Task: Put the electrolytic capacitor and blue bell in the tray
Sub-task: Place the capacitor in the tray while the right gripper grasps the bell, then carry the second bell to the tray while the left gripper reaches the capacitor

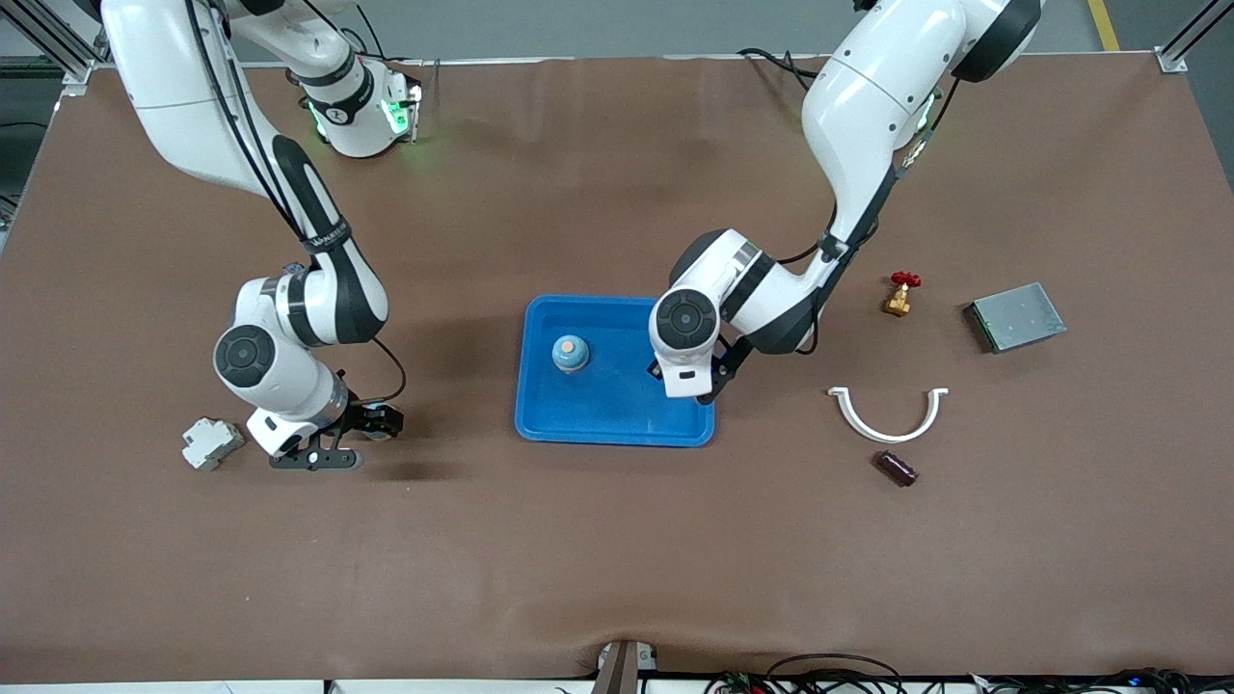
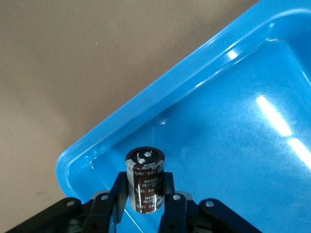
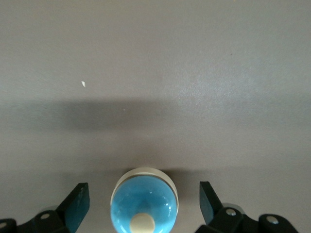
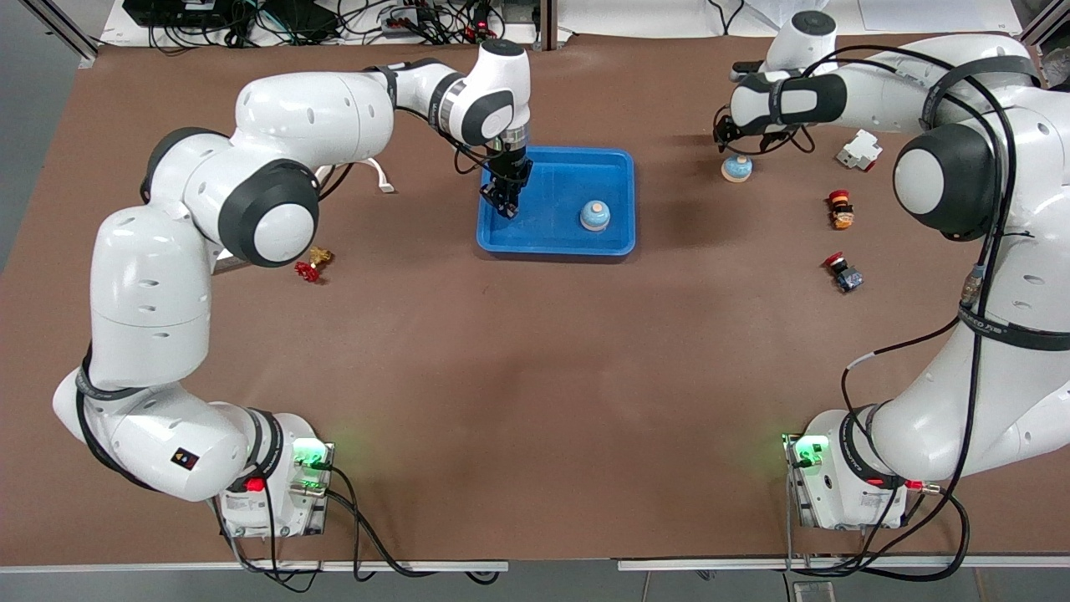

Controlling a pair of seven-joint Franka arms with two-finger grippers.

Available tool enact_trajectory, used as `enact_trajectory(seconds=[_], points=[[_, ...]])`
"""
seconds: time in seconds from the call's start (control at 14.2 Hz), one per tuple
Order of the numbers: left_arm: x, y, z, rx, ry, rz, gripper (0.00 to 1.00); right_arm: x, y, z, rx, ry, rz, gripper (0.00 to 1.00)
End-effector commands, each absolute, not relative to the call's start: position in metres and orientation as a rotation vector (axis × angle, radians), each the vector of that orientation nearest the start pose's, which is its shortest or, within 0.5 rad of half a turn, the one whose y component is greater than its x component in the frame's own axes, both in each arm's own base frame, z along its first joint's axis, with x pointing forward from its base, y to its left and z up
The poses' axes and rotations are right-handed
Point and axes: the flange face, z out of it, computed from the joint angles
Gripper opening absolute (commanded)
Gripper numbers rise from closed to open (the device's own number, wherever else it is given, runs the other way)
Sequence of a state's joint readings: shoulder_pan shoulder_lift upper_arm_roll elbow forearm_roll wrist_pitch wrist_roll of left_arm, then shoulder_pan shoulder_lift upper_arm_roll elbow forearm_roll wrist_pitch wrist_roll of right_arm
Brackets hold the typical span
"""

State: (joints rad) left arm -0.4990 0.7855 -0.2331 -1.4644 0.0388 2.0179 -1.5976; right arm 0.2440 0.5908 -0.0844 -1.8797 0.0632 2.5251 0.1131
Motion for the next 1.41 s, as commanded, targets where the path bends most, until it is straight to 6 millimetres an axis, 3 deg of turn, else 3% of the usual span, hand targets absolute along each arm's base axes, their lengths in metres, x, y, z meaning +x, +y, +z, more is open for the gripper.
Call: enact_trajectory(seconds=[0.0,0.14,0.42,0.49,0.63,0.71,0.78,0.85,0.99,1.13,1.34], points=[[0.537,-0.45,0.211,-2.695,-1.294,0.273,0.0,0.621,0.099,0.183,-3.14,-0.036,-0.115,1.0],[0.527,-0.462,0.213,-2.701,-1.285,0.272,0.0,0.616,0.098,0.172,-3.144,-0.036,-0.094,1.0],[0.525,-0.463,0.212,-2.685,-1.303,0.264,0.01,0.61,0.097,0.167,-3.147,-0.035,-0.068,1.0],[0.525,-0.463,0.212,-2.685,-1.303,0.264,0.06,0.61,0.098,0.167,-3.147,-0.037,-0.06,0.93],[0.525,-0.464,0.212,-2.686,-1.301,0.263,0.08,0.612,0.099,0.169,-3.146,-0.03,-0.065,0.38],[0.525,-0.464,0.212,-2.686,-1.301,0.263,0.21,0.613,0.099,0.171,-3.145,-0.018,-0.07,0.11],[0.525,-0.464,0.212,-2.687,-1.299,0.264,0.57,0.614,0.101,0.174,-3.141,-0.007,-0.076,0.0],[0.525,-0.464,0.211,-2.686,-1.297,0.262,1.0,0.616,0.103,0.179,-3.134,0.005,-0.086,0.0],[0.51,-0.478,0.212,-2.693,-1.23,0.207,1.0,0.62,0.109,0.191,-3.13,0.055,-0.079,0.0],[0.515,-0.47,0.223,-2.69,-1.192,0.174,1.0,0.62,0.127,0.205,-3.12,0.17,-0.028,0.0],[0.537,-0.439,0.263,-2.718,-1.092,0.193,1.0,0.615,0.171,0.222,-3.1,0.281,-0.055,0.0]])
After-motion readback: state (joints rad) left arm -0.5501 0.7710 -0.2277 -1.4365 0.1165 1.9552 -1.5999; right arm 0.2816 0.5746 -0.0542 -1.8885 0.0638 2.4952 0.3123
